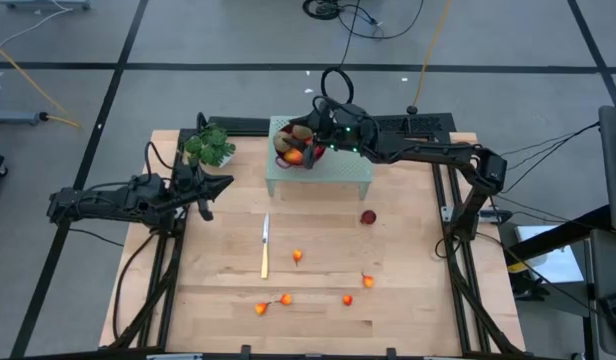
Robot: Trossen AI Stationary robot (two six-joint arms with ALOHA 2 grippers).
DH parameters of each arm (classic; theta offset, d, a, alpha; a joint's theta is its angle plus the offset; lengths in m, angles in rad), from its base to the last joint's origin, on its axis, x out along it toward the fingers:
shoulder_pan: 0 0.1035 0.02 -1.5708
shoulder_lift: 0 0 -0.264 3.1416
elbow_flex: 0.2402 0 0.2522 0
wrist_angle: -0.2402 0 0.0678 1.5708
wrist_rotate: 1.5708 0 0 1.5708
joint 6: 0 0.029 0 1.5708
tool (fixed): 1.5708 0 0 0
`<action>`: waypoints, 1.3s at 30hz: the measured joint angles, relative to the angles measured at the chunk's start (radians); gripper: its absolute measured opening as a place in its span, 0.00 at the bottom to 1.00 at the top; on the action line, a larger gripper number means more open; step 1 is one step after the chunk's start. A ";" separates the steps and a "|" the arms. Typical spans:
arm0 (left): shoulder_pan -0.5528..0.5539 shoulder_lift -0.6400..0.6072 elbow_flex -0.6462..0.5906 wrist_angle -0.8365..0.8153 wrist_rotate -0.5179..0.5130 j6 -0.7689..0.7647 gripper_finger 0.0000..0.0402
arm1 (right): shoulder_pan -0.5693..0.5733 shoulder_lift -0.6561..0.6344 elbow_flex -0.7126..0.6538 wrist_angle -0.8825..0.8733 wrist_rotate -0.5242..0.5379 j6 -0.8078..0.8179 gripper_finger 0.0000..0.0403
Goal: Pick & Place Fruit
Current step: Put the kiwi into the strainer bowl on the shelf
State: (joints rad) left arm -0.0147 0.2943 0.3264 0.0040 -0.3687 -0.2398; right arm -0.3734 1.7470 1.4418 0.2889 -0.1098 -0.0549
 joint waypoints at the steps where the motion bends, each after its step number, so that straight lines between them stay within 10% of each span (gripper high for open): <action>1: 0.000 0.000 0.000 0.000 0.000 0.000 0.05 | 0.000 -0.004 0.000 -0.010 0.004 -0.006 0.66; 10: 0.000 0.000 0.000 0.000 0.000 -0.003 0.05 | 0.016 -0.008 -0.001 -0.005 0.003 -0.060 0.55; 26: 0.001 0.076 0.000 0.231 -0.165 0.137 0.05 | 0.015 -0.187 0.000 -0.303 0.033 -0.136 0.03; 39: 0.097 0.480 0.192 0.283 -0.191 0.229 0.05 | 0.006 -0.448 -0.082 -0.534 0.142 -0.196 0.01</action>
State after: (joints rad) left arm 0.0819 0.7746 0.5180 0.2867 -0.5598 -0.0108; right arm -0.3671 1.2985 1.3599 -0.2448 0.0322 -0.2509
